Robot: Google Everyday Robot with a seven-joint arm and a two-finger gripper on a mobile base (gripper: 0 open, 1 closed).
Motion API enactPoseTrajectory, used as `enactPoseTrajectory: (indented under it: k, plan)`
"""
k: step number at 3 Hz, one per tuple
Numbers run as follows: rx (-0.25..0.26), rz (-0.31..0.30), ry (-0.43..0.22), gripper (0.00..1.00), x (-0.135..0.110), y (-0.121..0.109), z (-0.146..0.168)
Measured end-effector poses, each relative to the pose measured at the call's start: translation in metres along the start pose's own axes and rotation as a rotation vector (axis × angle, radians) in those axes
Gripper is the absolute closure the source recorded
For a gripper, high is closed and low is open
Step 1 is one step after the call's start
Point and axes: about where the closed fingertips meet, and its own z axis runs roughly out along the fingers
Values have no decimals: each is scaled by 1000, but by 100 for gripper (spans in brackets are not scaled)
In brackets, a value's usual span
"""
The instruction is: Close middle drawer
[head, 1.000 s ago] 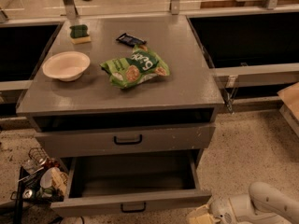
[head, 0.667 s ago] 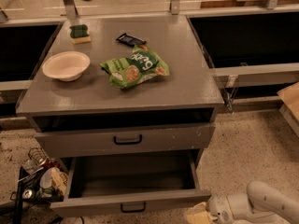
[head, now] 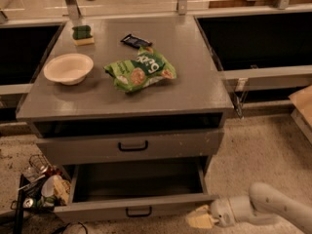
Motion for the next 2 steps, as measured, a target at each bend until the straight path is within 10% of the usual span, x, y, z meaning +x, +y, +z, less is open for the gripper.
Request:
enactPoseTrajectory:
  k: [2]
  plan:
    - [-8,-1,26,100,-27,-18,20]
